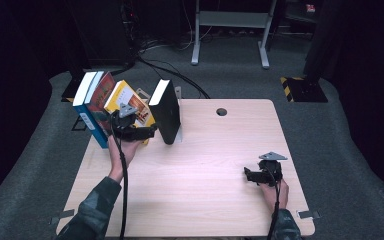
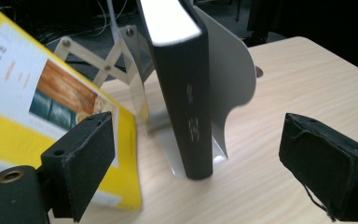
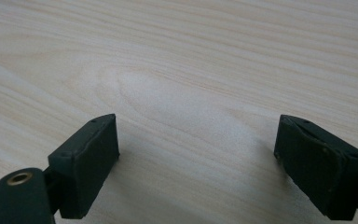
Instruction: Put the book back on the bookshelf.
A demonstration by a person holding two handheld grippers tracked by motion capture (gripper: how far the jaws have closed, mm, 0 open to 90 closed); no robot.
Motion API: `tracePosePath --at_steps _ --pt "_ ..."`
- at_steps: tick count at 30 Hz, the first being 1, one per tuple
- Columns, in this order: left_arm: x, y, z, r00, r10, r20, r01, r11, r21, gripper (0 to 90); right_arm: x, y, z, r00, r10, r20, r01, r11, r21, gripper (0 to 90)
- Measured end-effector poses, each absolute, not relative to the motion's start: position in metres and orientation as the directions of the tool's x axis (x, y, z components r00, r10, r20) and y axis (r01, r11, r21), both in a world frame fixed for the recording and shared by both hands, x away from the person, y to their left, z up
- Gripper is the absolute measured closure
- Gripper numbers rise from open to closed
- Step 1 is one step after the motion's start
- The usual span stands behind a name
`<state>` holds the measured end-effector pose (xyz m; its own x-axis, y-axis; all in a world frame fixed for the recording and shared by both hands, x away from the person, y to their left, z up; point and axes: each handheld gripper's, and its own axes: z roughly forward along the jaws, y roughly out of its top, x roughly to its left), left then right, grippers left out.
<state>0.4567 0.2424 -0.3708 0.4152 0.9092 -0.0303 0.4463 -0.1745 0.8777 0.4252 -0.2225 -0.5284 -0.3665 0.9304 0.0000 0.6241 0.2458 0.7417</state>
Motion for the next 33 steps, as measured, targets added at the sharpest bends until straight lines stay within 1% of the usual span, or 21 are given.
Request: tracePosePath --at_steps 2,10,13,17,24,26,28,30,33 --pt "0.447 0.247 -0.377 0.416 0.909 -0.018 0.442 -0.185 0.878 10.0 0.425 -0.222 -0.528 -0.366 0.931 0.001 0.625 0.245 0.741 12.8" --pt "0.419 0.263 -0.413 0.418 0.908 -0.014 0.484 -0.21 0.85 8.5 0.425 -0.222 -0.528 -0.365 0.931 0.004 0.628 0.243 0.739 12.7" --pt "0.411 0.271 -0.437 0.418 0.908 -0.004 0.535 -0.242 0.809 7.4 0.425 -0.222 -0.528 -0.366 0.931 0.005 0.629 0.243 0.739 12.7" --pt "0.401 0.281 -0.469 0.404 0.915 -0.004 0.59 -0.258 0.765 6.0 0.425 -0.222 -0.528 -0.37 0.929 0.004 0.626 0.246 0.74 12.4" --pt "0.387 0.295 -0.515 0.361 0.933 0.01 0.651 -0.259 0.714 3.4 0.425 -0.222 -0.528 -0.371 0.929 0.004 0.626 0.246 0.74 12.3" --pt "0.386 0.298 -0.523 0.344 0.939 0.022 0.652 -0.255 0.714 1.4 0.426 -0.222 -0.528 -0.364 0.931 0.009 0.628 0.239 0.741 12.2" --pt "0.385 0.301 -0.529 0.349 0.937 0.01 0.664 -0.254 0.703 0.5 0.426 -0.221 -0.528 -0.359 0.933 0.013 0.629 0.231 0.742 11.8" --pt "0.382 0.302 -0.532 0.331 0.944 0.0 0.649 -0.228 0.726 0.0 0.426 -0.221 -0.529 -0.354 0.935 0.01 0.631 0.23 0.741 11.1" --pt "0.381 0.304 -0.532 0.332 0.943 0.005 0.647 -0.231 0.727 0.0 0.426 -0.22 -0.529 -0.338 0.941 0.01 0.633 0.22 0.742 10.0"
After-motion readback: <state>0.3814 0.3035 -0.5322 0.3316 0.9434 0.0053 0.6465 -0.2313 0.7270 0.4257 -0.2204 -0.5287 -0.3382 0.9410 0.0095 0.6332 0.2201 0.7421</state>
